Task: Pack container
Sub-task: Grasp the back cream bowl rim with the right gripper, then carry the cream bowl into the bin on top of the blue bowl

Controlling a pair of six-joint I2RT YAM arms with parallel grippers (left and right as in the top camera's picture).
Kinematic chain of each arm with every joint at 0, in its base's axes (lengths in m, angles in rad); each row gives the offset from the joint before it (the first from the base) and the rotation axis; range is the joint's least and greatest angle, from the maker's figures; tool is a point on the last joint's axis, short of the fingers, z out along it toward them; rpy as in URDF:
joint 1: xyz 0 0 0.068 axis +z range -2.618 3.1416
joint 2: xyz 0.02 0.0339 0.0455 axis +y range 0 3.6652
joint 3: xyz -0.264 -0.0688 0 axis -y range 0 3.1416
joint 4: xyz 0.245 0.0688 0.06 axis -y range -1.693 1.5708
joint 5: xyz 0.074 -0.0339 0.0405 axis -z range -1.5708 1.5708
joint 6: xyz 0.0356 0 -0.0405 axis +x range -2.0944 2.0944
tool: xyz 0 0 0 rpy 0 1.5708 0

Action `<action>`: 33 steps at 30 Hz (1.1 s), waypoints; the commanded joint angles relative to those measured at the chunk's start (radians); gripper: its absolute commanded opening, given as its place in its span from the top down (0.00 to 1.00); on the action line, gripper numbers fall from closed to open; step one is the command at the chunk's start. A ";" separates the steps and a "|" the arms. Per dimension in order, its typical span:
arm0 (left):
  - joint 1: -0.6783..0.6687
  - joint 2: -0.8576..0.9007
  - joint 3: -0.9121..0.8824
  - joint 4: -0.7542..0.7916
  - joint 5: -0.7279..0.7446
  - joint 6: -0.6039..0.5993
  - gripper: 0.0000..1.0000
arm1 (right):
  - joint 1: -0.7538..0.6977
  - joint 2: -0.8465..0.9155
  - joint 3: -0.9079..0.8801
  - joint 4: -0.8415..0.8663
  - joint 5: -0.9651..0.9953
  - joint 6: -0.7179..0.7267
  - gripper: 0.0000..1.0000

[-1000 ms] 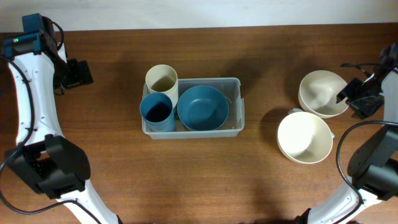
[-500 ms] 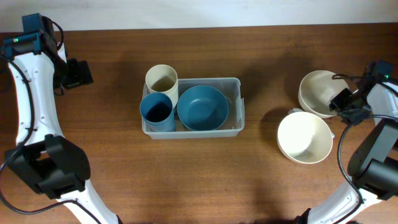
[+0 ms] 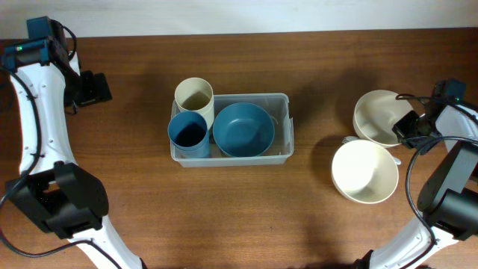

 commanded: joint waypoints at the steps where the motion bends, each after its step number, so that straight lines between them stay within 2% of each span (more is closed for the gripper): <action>1: 0.002 -0.002 0.016 0.000 0.010 -0.010 0.00 | -0.003 0.002 -0.010 -0.003 0.010 0.011 0.96; 8: 0.002 -0.002 0.016 0.000 0.010 -0.010 0.00 | -0.003 0.001 -0.010 -0.006 0.002 0.026 0.96; 13: 0.002 -0.002 0.016 0.000 0.010 -0.010 0.00 | -0.003 0.000 0.031 -0.026 -0.078 0.025 0.96; 27: 0.002 -0.002 0.016 0.000 0.010 -0.010 0.00 | -0.002 -0.001 0.425 -0.354 -0.207 -0.119 0.96; 33: 0.002 -0.002 0.016 0.000 0.010 -0.010 0.00 | 0.025 -0.003 0.523 -0.472 -0.377 -0.240 0.96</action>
